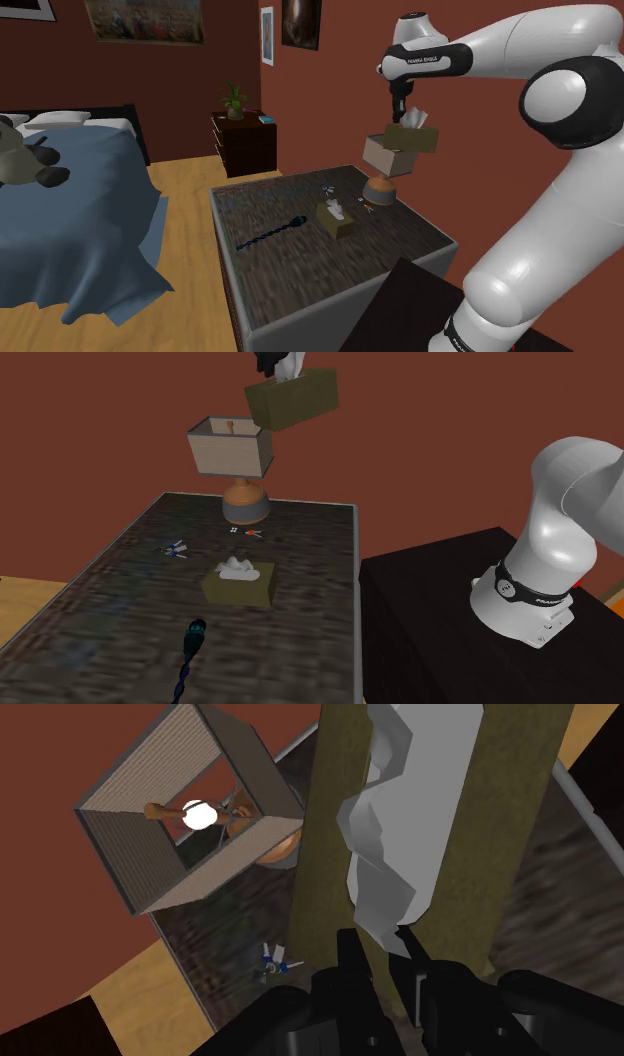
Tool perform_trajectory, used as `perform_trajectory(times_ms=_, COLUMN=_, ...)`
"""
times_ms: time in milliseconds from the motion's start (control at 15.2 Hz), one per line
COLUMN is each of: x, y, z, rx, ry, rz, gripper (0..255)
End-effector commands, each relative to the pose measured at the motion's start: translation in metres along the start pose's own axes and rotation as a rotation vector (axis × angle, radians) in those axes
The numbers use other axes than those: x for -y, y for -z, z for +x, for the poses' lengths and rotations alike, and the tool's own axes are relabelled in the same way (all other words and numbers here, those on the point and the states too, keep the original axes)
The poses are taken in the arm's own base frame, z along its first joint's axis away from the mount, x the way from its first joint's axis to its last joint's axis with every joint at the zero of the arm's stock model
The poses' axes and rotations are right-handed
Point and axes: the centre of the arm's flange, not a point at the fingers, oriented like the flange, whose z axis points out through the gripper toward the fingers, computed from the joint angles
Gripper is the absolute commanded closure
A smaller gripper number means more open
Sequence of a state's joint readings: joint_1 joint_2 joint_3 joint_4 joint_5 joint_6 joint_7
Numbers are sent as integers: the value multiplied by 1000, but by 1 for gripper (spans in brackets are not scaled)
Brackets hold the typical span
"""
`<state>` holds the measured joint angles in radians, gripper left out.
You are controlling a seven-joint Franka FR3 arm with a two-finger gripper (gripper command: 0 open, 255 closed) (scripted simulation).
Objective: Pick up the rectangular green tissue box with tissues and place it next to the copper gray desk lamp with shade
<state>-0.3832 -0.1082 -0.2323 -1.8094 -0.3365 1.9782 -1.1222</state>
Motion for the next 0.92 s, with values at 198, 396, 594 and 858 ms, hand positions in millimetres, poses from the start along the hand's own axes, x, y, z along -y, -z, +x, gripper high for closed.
perform_trajectory(times_ms=198, x=-25, y=-16, z=-47, rx=0, ry=1, rz=-1, gripper=255)
perform_trajectory(times_ms=396, x=-19, y=-31, z=-44, rx=0, ry=1, rz=-1, gripper=255)
perform_trajectory(times_ms=594, x=-14, y=-46, z=-42, rx=0, ry=1, rz=-1, gripper=255)
perform_trajectory(times_ms=858, x=-6, y=-65, z=-38, rx=0, ry=1, rz=-1, gripper=255)
